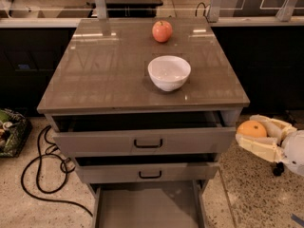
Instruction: Pick orange from bottom drawer and place on counter
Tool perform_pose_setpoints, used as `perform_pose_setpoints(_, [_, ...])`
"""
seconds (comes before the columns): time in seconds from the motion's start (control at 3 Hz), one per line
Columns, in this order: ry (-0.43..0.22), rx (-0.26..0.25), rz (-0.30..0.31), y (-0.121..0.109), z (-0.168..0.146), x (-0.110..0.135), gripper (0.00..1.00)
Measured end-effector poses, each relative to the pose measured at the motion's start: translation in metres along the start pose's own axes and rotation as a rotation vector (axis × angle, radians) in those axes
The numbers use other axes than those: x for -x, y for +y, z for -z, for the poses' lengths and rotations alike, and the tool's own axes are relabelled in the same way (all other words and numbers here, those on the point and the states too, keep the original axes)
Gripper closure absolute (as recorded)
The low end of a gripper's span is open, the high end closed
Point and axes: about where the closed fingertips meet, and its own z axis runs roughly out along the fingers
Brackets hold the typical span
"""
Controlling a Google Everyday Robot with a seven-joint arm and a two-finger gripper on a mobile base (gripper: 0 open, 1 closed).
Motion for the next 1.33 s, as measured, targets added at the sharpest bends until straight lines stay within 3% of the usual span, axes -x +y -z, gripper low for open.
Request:
perform_pose_setpoints(0.33, [0.010, 0.011, 0.022, -0.006, -0.006, 0.042, 1.00])
perform_pose_setpoints(0.67, [0.026, 0.041, 0.047, -0.004, -0.022, 0.069, 1.00])
perform_pose_setpoints(1.33, [0.053, 0.143, 0.142, 0.023, -0.074, 0.123, 1.00])
